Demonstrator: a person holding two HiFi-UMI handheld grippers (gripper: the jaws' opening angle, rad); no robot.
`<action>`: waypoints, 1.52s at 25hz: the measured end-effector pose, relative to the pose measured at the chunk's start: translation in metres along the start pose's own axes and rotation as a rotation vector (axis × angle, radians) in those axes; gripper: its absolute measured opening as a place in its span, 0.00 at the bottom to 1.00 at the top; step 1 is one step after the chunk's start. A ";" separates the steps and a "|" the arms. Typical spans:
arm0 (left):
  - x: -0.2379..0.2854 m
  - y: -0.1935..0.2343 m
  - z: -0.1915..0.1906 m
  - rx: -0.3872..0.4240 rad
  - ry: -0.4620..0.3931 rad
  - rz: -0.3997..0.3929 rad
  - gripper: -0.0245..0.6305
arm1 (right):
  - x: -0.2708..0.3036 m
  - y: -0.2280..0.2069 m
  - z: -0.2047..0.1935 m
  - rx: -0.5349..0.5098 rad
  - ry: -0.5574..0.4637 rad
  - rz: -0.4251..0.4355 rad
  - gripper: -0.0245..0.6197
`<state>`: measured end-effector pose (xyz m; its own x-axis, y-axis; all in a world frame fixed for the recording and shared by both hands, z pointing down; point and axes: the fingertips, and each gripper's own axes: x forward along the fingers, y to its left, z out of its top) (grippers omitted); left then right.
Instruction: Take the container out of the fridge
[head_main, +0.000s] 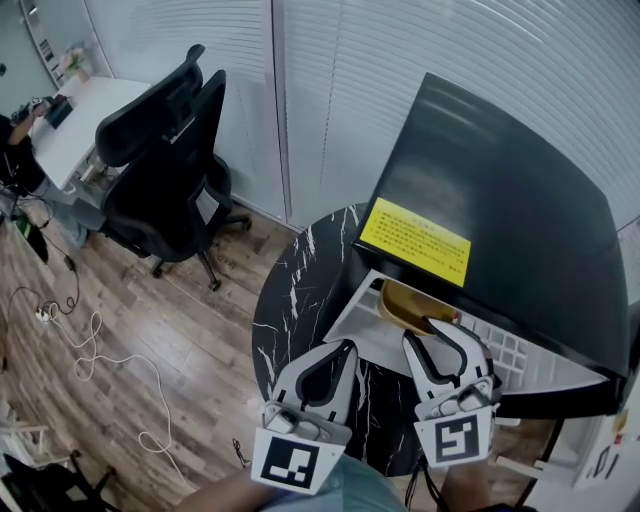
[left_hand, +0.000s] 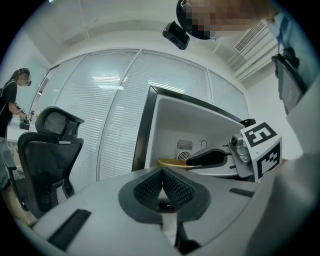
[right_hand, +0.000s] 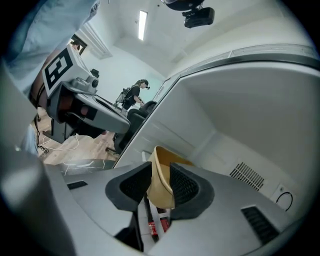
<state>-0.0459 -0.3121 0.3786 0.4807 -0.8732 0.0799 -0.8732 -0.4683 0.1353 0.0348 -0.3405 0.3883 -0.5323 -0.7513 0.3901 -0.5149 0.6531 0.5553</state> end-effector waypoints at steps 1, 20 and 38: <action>0.000 0.001 0.000 0.004 0.001 0.001 0.06 | 0.001 0.000 0.001 -0.011 0.001 0.004 0.24; 0.004 0.002 0.004 -0.006 -0.015 0.020 0.06 | -0.006 0.010 0.003 -0.067 -0.004 0.043 0.10; -0.016 -0.015 0.021 0.035 -0.043 0.018 0.06 | -0.034 0.020 0.015 -0.052 -0.046 0.011 0.09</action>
<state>-0.0424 -0.2938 0.3542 0.4612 -0.8864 0.0393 -0.8845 -0.4558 0.0999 0.0320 -0.3004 0.3751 -0.5686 -0.7382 0.3631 -0.4738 0.6547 0.5890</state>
